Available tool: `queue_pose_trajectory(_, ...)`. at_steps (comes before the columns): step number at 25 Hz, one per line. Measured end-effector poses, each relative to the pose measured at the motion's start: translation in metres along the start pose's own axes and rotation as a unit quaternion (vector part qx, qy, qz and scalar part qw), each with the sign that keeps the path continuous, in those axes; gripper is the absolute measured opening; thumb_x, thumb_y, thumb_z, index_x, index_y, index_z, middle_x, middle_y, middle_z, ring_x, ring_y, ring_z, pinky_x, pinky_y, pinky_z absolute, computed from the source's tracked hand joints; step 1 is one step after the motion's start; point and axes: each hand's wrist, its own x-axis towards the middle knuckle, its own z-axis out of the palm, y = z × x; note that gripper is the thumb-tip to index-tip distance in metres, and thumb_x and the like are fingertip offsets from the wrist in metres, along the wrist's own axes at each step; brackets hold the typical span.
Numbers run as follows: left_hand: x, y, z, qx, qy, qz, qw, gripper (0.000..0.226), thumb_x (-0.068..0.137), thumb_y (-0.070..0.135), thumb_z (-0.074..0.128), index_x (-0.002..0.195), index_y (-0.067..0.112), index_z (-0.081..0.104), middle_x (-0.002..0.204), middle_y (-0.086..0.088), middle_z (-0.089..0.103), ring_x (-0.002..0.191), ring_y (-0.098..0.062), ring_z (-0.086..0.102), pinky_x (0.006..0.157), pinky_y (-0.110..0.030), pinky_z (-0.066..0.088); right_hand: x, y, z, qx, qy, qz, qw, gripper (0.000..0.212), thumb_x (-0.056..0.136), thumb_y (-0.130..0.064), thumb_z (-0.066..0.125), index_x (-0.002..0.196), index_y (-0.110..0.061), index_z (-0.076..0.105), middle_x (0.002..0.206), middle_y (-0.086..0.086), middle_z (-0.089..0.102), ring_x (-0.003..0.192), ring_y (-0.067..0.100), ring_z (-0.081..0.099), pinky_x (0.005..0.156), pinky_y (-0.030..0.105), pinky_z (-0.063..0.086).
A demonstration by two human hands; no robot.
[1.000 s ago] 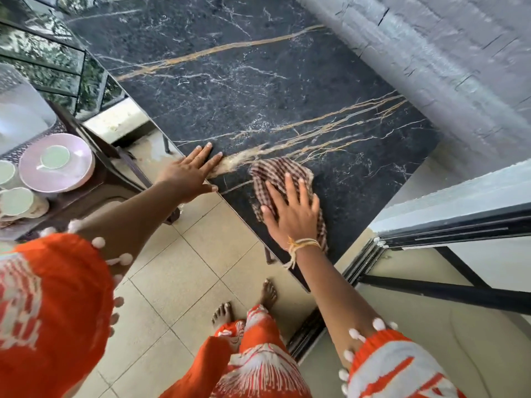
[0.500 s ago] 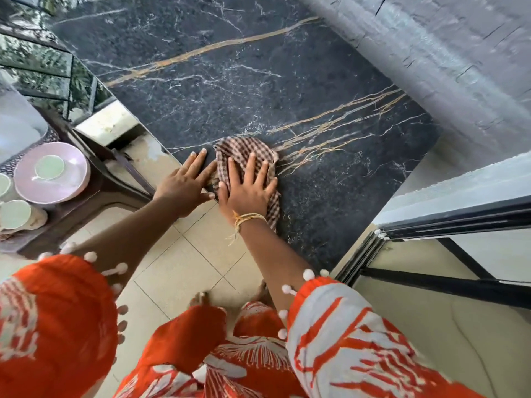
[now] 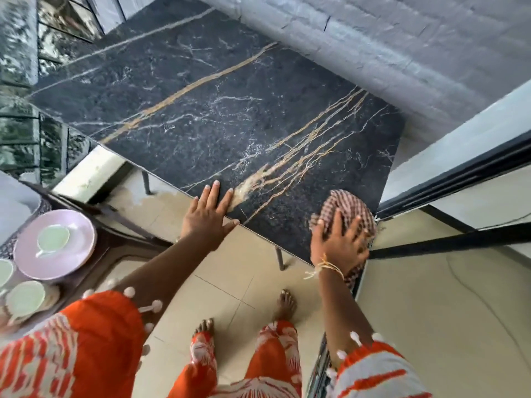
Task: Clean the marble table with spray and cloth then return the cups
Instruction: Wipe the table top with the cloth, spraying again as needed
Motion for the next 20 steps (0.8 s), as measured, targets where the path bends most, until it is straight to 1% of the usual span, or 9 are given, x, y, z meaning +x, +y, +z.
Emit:
queue_pose_trajectory(4, -0.001, -0.026, -0.006, -0.046, -0.032, 0.088, 0.995, 0.073, 0.098, 0.051, 0.032, 0.153, 0.029, -0.011, 0.159, -0.005, -0.023, 0.149, -0.023, -0.012, 0.120, -0.037, 0.001, -0.024, -0.033, 0.009, 0.075, -0.007, 0.182, 0.980, 0.063, 0.092, -0.059, 0.025, 0.151, -0.038, 0.022, 0.162, 0.010, 0.007, 0.146, 0.042, 0.008, 0.111, 0.067, 0.009)
queue_pose_trajectory(6, 0.001, -0.043, -0.013, -0.076, -0.056, 0.136, 0.986, 0.078, 0.097, 0.039, 0.043, 0.153, 0.025, -0.008, 0.160, -0.004, -0.020, 0.149, -0.021, -0.012, 0.119, -0.033, -0.002, -0.031, -0.075, 0.010, 0.100, -0.007, 0.209, 0.973, 0.061, 0.094, -0.056, 0.025, 0.151, -0.036, 0.020, 0.162, 0.013, 0.004, 0.146, 0.044, 0.005, 0.111, 0.067, 0.006)
queue_pose_trajectory(8, 0.002, -0.055, -0.018, -0.115, -0.056, 0.147, 0.981, 0.079, 0.094, 0.027, 0.047, 0.154, 0.022, -0.004, 0.161, 0.000, -0.015, 0.149, -0.017, -0.007, 0.119, -0.029, 0.000, -0.042, -0.127, 0.016, 0.065, -0.020, 0.107, 0.992, 0.061, 0.095, -0.055, 0.025, 0.152, -0.037, 0.018, 0.162, 0.012, 0.003, 0.145, 0.043, 0.007, 0.111, 0.065, 0.004)
queue_pose_trajectory(10, -0.002, -0.059, -0.017, -0.142, -0.006, 0.082, 0.986, 0.076, 0.091, 0.019, 0.045, 0.155, 0.021, 0.003, 0.162, 0.005, -0.009, 0.149, -0.013, 0.001, 0.119, -0.028, 0.005, -0.056, -0.178, 0.021, 0.033, -0.028, -0.048, 0.998, 0.059, 0.093, -0.054, 0.030, 0.150, -0.038, 0.022, 0.163, 0.009, 0.007, 0.145, 0.040, 0.010, 0.112, 0.061, 0.004)
queue_pose_trajectory(12, -0.006, -0.061, -0.014, -0.120, 0.045, 0.019, 0.992, 0.074, 0.091, 0.025, 0.044, 0.155, 0.018, 0.007, 0.163, 0.003, -0.005, 0.149, -0.014, 0.006, 0.120, -0.031, 0.007, -0.061, -0.203, 0.024, 0.006, -0.036, -0.193, 0.980, 0.058, 0.090, -0.055, 0.034, 0.146, -0.041, 0.030, 0.162, 0.006, 0.014, 0.145, 0.038, 0.015, 0.112, 0.060, 0.008)
queue_pose_trajectory(15, 0.003, -0.058, -0.016, -0.080, 0.073, 0.022, 0.994, 0.072, 0.094, 0.038, 0.042, 0.154, 0.015, 0.011, 0.163, -0.003, 0.001, 0.150, -0.018, 0.006, 0.122, -0.036, 0.002, -0.027, -0.193, 0.020, -0.048, -0.043, -0.321, 0.945, 0.058, 0.090, -0.063, 0.030, 0.145, -0.046, 0.029, 0.162, 0.001, 0.016, 0.146, 0.033, 0.017, 0.114, 0.059, 0.014)
queue_pose_trajectory(16, 0.009, -0.054, -0.021, -0.085, 0.078, 0.030, 0.993, 0.070, 0.095, 0.040, 0.040, 0.154, 0.014, 0.013, 0.163, -0.004, 0.003, 0.150, -0.019, 0.006, 0.121, -0.037, 0.001, -0.008, -0.181, 0.016, -0.059, -0.039, -0.319, 0.945, 0.059, 0.091, -0.065, 0.026, 0.146, -0.046, 0.025, 0.162, -0.001, 0.014, 0.147, 0.032, 0.016, 0.115, 0.058, 0.014)
queue_pose_trajectory(17, 0.017, -0.049, -0.026, -0.090, 0.084, 0.038, 0.992, 0.068, 0.096, 0.042, 0.039, 0.154, 0.015, 0.014, 0.163, -0.005, 0.004, 0.150, -0.020, 0.006, 0.121, -0.038, 0.000, 0.009, -0.165, 0.011, -0.063, -0.032, -0.285, 0.956, 0.060, 0.091, -0.066, 0.022, 0.147, -0.046, 0.022, 0.162, -0.002, 0.012, 0.147, 0.031, 0.015, 0.116, 0.058, 0.013)
queue_pose_trajectory(20, 0.041, -0.030, -0.039, -0.088, 0.079, 0.059, 0.991, 0.066, 0.098, 0.045, 0.034, 0.154, 0.017, 0.013, 0.163, -0.004, 0.002, 0.150, -0.021, 0.002, 0.121, -0.042, 0.000, 0.050, -0.099, -0.002, -0.033, 0.001, -0.077, 0.996, 0.067, 0.089, -0.067, 0.015, 0.150, -0.041, 0.020, 0.163, 0.001, 0.009, 0.147, 0.034, 0.012, 0.115, 0.061, 0.012)
